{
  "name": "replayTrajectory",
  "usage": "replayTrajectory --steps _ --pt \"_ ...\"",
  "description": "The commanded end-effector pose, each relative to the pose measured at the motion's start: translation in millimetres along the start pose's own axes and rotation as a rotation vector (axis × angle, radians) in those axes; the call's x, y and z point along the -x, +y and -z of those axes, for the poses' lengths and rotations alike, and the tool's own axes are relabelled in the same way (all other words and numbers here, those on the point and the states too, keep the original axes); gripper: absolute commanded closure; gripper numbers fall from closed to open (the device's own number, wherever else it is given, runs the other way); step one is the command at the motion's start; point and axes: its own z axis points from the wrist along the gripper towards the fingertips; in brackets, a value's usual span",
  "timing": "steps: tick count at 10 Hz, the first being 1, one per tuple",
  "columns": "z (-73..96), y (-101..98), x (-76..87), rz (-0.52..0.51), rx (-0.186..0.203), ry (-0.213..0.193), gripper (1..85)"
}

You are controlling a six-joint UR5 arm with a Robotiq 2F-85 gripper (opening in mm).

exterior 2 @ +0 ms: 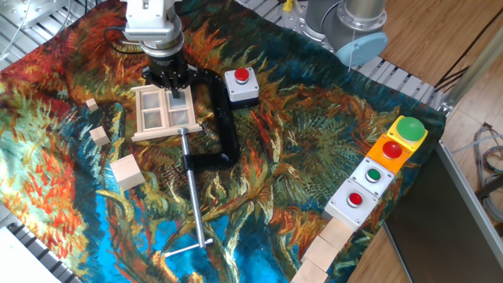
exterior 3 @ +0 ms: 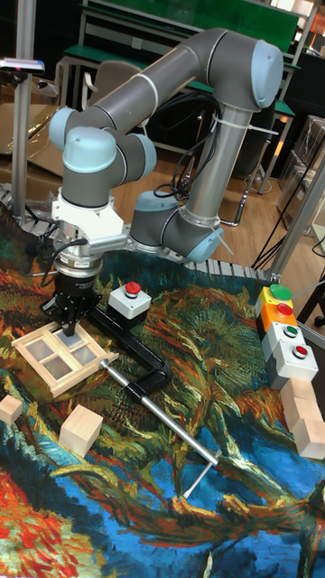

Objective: Close a sliding window

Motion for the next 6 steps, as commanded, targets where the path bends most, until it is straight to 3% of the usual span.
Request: replayTrajectory --steps 1,6 --pt "-0.7 -1.1 3.0 -0.003 0.006 -0.018 84.3" --pt "-0.7 0.6 4.7 -0.003 0.012 -0.025 84.3"
